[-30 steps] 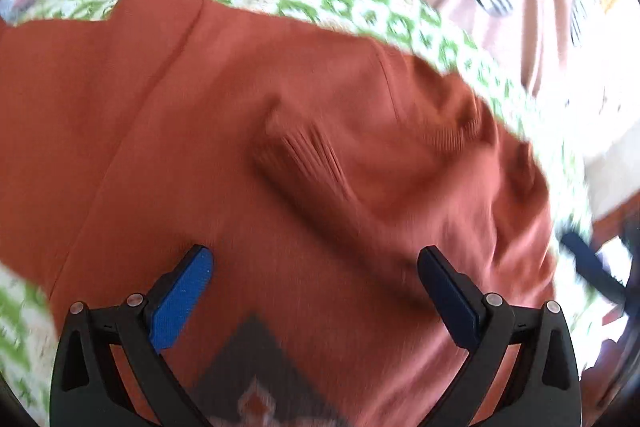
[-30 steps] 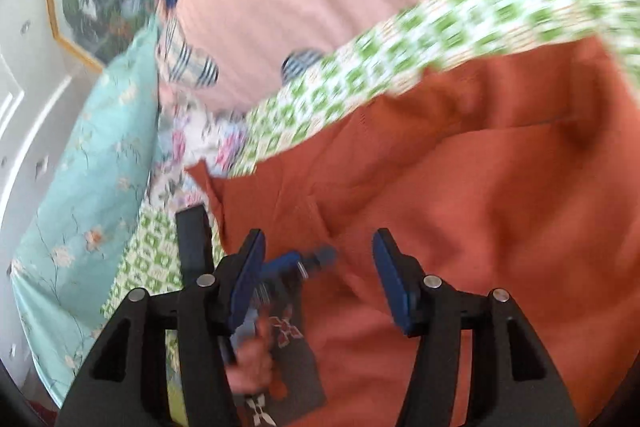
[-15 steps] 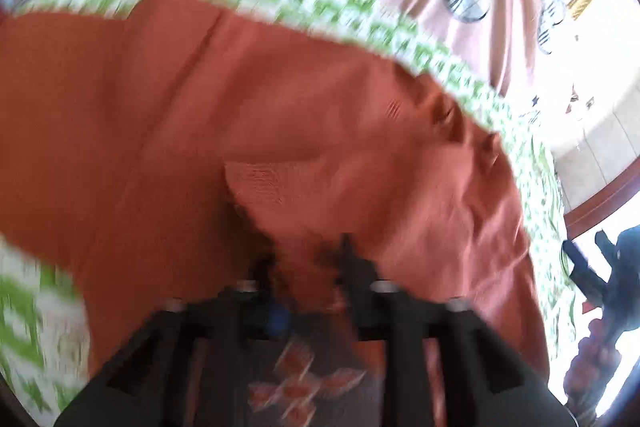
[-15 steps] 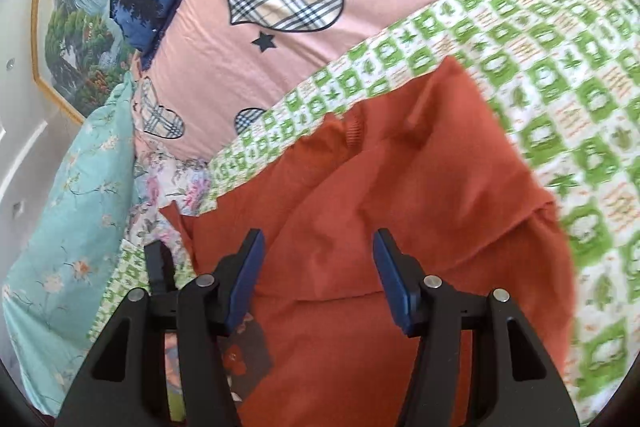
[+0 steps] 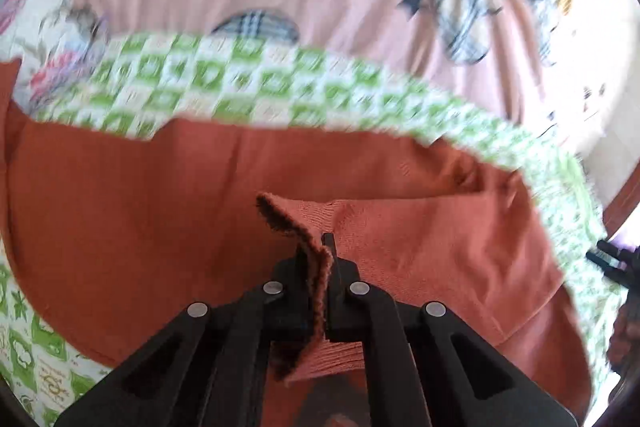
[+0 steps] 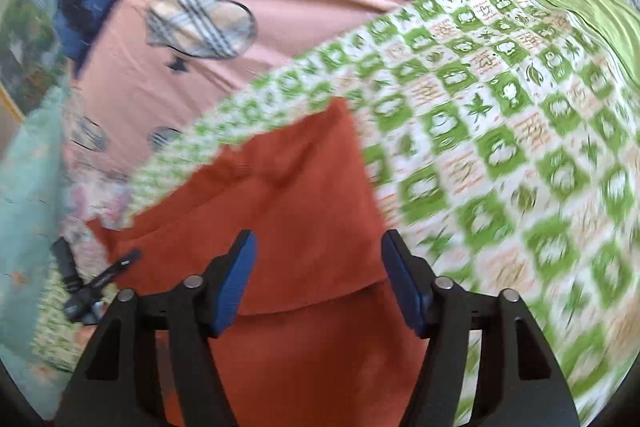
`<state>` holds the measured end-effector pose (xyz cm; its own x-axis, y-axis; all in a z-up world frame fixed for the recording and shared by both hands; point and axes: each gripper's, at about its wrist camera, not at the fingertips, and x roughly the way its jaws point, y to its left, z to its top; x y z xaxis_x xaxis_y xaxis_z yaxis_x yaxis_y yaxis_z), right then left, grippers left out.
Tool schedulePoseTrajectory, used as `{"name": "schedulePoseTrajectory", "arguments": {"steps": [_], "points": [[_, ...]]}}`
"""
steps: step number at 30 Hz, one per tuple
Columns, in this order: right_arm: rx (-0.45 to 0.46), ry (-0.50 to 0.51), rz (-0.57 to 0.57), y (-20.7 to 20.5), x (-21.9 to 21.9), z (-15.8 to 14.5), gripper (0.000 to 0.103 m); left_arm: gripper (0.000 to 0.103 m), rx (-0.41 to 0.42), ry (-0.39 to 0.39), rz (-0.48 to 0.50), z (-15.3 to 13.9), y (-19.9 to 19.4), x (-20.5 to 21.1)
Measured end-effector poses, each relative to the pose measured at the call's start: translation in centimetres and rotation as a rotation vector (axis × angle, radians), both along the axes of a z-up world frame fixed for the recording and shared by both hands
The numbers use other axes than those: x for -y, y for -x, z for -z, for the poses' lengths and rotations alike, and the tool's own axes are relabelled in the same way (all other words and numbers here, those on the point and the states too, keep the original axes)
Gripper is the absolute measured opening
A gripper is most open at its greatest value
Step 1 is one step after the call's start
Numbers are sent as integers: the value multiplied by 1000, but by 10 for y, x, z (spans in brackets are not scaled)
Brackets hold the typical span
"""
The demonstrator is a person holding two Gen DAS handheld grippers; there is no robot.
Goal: Fold small clothes
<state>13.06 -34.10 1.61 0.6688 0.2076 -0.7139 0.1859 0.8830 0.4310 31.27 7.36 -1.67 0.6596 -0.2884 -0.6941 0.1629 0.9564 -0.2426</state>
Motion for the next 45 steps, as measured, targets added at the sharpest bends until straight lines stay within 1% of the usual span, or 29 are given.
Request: {"name": "schedulePoseTrajectory", "arguments": {"steps": [1,2,4,7,9,10,11,13,15,18,19,21,22,23,24,25,26,28,29,30,31,32,33,36,38,40,42,44,45], "points": [[-27,25,-13,-14,2,7,67,3,-32,20,11,8,-1,-4],[-50,38,-26,-26,2,13,67,3,-41,23,15,11,1,-5],[-93,61,-52,-49,3,28,67,4,-41,-10,19,16,4,-2],[-158,62,-82,-75,-1,51,67,3,-44,-17,-2,22,4,-3],[-157,60,-109,-80,-7,58,65,3,-48,0,-38,24,1,-10],[-148,96,-127,-79,-11,55,26,3,-47,3,-50,25,1,-14],[-149,108,-139,-78,-14,51,10,3,-44,6,-58,23,2,-18],[-104,126,-104,-67,-10,39,10,3,-25,6,-51,16,0,-15],[-90,133,-53,-62,-2,36,10,3,6,-16,-24,9,-1,-5],[-156,133,-23,-65,1,51,12,3,12,-61,-1,9,-6,11],[-159,154,-3,-61,-1,46,13,3,12,-86,1,11,-8,14],[-84,195,42,-44,-10,25,13,3,0,-88,6,13,-10,12],[-31,195,32,-34,-19,14,15,4,-1,-80,7,13,-10,10],[5,186,-15,-27,-32,9,18,4,-3,-75,9,13,-9,8],[13,176,-63,-24,-42,10,21,4,-8,-69,13,14,-9,7],[-16,154,-127,-25,-53,17,27,5,-17,-69,15,15,-10,6],[-66,151,-148,-27,-58,27,29,6,-26,-77,16,17,-10,6],[-167,169,-108,-28,-52,49,29,8,-38,-91,13,18,-8,4],[-172,126,-84,-24,-45,53,29,8,-41,-94,13,19,-6,2],[-158,70,-62,-19,-38,51,29,8,-43,-96,11,19,-1,-3],[-148,45,-44,-11,-35,45,30,9,-44,-108,0,19,5,-9],[-137,42,-43,-7,-35,40,32,9,-43,-125,-22,18,12,-19],[-109,34,-53,0,-38,31,32,9,-41,-135,-39,17,16,-26],[-35,-14,-121,17,-58,11,43,9,-39,-130,-109,10,29,-62],[1,-31,-167,27,-79,1,47,17,-29,-137,-177,4,35,-89],[13,-51,-208,30,-97,-3,47,42,-10,-162,-259,-4,37,-117],[15,-80,-243,32,-116,-2,48,54,9,-186,-346,-12,36,-142],[3,-109,-275,38,-128,1,50,55,6,-204,-423,-16,28,-169],[-14,-123,-295,31,-136,7,50,56,0,-210,-452,-18,22,-181]]}}
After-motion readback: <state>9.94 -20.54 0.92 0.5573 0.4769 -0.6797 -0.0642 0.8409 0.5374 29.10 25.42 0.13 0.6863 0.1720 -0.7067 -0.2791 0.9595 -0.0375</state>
